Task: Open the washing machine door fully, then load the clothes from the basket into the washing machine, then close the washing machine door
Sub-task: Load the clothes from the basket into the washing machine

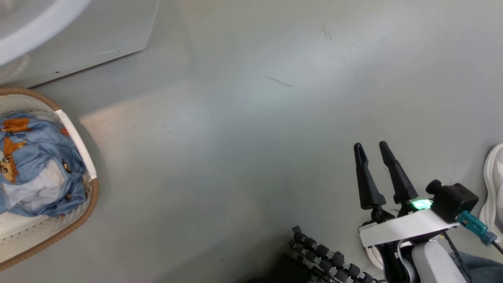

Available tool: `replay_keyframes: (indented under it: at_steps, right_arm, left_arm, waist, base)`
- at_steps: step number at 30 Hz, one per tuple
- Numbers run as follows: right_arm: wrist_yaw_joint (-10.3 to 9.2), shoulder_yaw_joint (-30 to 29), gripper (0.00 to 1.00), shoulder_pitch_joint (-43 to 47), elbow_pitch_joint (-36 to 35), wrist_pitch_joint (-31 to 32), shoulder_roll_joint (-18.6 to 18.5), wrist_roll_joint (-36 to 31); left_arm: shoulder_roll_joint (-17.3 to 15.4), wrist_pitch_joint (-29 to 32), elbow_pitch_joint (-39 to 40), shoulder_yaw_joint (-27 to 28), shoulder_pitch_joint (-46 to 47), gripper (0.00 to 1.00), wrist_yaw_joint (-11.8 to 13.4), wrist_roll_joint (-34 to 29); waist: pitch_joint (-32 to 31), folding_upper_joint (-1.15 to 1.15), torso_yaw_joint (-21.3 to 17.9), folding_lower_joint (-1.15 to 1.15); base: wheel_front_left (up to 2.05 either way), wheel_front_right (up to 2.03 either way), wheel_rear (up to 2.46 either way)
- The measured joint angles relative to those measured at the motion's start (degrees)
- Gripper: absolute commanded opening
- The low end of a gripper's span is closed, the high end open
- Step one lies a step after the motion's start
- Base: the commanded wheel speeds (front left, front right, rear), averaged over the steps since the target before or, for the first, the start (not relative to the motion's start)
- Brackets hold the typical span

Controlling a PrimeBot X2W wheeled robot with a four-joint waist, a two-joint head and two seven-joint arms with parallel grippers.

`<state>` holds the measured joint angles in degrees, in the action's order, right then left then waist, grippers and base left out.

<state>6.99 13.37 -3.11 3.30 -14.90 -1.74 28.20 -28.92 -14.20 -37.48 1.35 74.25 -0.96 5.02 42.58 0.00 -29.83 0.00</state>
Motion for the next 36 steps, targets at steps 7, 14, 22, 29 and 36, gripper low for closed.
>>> replay_keyframes:
  at_steps: [7,14,22,29,36]
  right_arm:
    - [0.01,0.2,1.0,0.0,0.3,0.0,0.0,0.0]
    - [0.01,-0.6,1.0,0.0,0.8,0.0,0.0,-0.1]
    - [0.01,-1.5,1.0,-0.1,1.1,0.0,0.0,-0.5]
    - [0.01,-1.9,1.0,-0.3,1.9,0.0,-0.1,-1.1]
    - [0.01,-2.2,1.0,-0.3,2.7,0.0,-0.1,-2.2]
  left_arm:
    - [0.7,1.9,-4.7,-0.9,-0.4,1.0,0.3,-0.5]
    - [1.2,5.1,-9.5,-1.4,0.0,1.0,3.0,-1.8]
    - [4.3,6.6,-12.3,-3.0,0.0,1.0,3.8,-2.5]
    - [5.9,6.5,-15.5,-2.9,-0.5,1.0,4.1,-2.4]
    - [9.1,5.3,-18.1,-2.5,-2.0,1.0,4.2,-1.2]
  waist:
    - [-0.9,0.0,0.8,0.0]
    - [-2.4,0.0,1.5,0.0]
    - [-4.0,0.0,3.0,0.0]
    - [-6.2,0.0,4.7,0.0]
    - [-8.7,0.0,6.4,0.0]
  base:
    - [0.0,0.0,0.0]
    - [0.0,0.0,0.0]
    - [0.0,0.0,0.0]
    - [0.0,0.0,0.0]
    - [0.0,0.0,0.0]
